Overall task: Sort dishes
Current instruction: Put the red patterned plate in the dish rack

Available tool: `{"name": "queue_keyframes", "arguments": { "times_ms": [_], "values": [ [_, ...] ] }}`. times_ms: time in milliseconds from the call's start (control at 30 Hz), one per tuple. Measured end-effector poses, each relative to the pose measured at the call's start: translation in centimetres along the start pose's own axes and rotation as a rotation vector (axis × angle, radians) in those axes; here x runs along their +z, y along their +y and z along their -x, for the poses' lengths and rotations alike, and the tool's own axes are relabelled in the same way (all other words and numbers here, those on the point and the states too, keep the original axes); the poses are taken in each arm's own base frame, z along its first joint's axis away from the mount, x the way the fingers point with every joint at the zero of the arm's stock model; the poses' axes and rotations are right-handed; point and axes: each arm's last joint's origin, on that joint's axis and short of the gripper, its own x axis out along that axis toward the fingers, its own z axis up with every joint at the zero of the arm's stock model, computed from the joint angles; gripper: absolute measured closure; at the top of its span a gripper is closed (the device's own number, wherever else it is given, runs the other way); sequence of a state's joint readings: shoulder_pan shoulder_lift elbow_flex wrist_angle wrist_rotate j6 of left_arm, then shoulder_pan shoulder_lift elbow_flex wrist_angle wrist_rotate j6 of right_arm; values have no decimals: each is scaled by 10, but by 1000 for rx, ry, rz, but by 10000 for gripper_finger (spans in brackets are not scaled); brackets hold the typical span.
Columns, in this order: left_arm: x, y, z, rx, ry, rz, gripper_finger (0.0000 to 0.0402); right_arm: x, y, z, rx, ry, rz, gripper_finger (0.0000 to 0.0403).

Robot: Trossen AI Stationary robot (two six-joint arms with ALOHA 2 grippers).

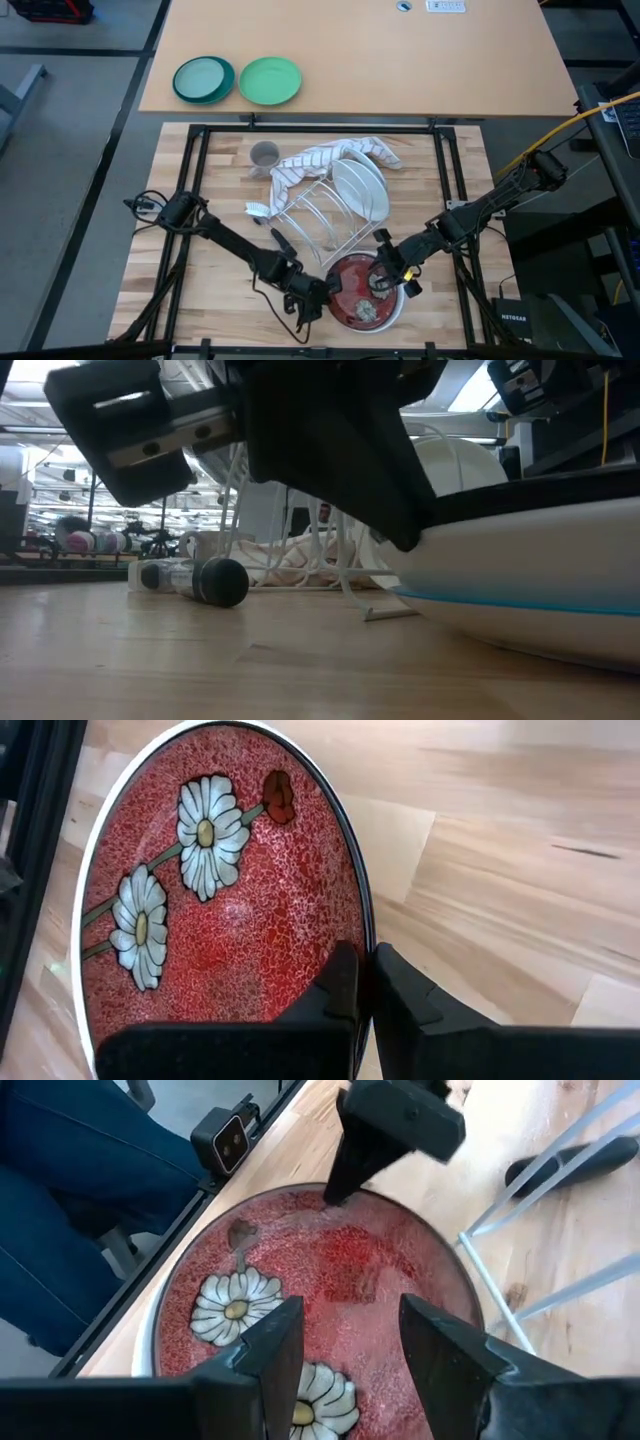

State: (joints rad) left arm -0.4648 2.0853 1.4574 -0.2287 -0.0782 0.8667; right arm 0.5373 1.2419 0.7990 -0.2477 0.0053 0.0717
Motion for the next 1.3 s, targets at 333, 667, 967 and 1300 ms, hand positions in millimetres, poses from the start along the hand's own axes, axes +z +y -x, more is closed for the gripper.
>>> {"name": "queue_keyframes", "arguments": {
  "times_ms": [333,667,967,1300],
  "values": [
    [12,2,4,43,1,15,401,-21,-1,0,-23,225,-195,233],
    [14,0,4,70,25,29,401,-38,-1,-27,-27,389,-246,233],
    [13,2,5,106,54,27,401,-52,-2,-55,-44,485,-247,233],
    [17,6,7,169,47,31,401,-56,-2,-76,-29,457,-249,233]
  ]
}}
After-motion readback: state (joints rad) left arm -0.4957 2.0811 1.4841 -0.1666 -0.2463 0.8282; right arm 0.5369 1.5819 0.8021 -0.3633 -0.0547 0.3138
